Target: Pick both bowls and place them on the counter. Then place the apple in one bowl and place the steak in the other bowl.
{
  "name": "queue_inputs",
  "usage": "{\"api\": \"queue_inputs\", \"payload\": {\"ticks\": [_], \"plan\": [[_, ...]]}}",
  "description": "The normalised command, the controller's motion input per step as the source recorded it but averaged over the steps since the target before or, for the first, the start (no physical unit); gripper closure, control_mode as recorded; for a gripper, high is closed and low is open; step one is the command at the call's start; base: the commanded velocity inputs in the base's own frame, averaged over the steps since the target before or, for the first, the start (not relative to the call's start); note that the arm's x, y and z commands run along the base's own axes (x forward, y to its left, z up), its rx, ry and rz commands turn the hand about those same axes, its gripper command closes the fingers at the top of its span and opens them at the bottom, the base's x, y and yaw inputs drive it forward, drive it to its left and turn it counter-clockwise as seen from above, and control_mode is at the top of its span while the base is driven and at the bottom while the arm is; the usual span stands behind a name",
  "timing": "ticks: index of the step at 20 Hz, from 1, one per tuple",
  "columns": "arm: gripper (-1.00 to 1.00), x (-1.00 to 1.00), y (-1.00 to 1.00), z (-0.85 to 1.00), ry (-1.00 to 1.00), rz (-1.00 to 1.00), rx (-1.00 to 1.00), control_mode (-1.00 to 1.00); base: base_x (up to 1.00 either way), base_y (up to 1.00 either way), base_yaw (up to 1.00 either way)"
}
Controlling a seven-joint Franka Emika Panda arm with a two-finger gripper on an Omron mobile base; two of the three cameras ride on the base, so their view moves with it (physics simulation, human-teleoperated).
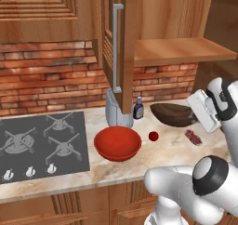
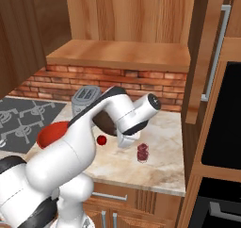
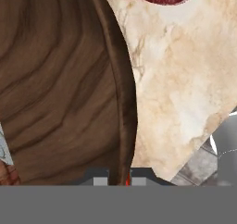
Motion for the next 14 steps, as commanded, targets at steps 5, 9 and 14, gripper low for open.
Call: {"api": "queue_inputs", "payload": {"ticks": [5, 9, 14], "plan": [[1.00, 0.34, -0.24, -0.19, 0.00, 0.11, -0.04, -1.00, 0.00, 0.00, 0.00], [1.00, 0.29, -0.15, -0.21, 0.00, 0.11, -0.05, -1.00, 0.00, 0.00, 0.00], [1.00, 0.21, -0.06, -0.28, -0.03, 0.12, -0.03, -1.00, 0.00, 0.00, 0.00]]}}
